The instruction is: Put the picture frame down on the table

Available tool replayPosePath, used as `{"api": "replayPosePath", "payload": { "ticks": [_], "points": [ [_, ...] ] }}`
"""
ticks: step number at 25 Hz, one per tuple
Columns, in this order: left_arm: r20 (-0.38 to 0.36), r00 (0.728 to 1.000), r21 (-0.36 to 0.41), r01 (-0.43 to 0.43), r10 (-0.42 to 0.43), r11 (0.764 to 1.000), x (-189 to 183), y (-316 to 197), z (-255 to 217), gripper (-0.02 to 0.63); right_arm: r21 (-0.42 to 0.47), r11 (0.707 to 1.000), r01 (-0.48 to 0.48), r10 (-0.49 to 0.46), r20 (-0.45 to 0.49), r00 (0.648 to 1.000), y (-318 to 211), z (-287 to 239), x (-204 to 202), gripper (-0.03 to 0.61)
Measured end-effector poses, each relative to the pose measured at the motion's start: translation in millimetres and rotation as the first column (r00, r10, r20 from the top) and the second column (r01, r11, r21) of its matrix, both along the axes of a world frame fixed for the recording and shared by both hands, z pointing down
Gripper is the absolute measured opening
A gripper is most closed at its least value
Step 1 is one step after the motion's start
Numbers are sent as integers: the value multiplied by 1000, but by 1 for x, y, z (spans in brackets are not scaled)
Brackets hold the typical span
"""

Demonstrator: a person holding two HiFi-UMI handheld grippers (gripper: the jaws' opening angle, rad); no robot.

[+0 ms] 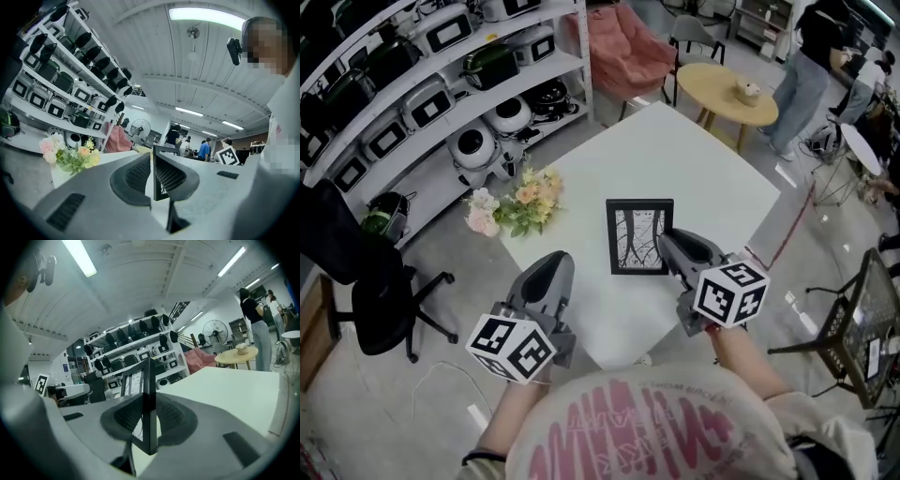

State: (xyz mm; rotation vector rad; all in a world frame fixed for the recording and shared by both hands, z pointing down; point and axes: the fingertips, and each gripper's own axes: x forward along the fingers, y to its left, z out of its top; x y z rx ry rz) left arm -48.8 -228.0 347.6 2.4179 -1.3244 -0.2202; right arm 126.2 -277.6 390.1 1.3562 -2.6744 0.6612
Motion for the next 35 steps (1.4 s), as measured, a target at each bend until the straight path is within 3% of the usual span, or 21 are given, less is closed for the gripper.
{"api": "replayPosePath", "payload": {
  "ticks": [13, 22, 35],
  "points": [
    [17, 995, -68, 101, -100, 993, -22, -10, 26, 31, -128, 989, 78, -86, -60, 995, -28, 66, -17, 89],
    [35, 991, -107, 133, -130, 985, -31, -7, 34, 31, -208, 975, 76, -97, -93, 991, -31, 102, -15, 89],
    [28, 990, -141, 142, -139, 980, -33, -11, 47, 31, -254, 963, 94, -136, -152, 979, -28, 131, -15, 89]
  ]
}}
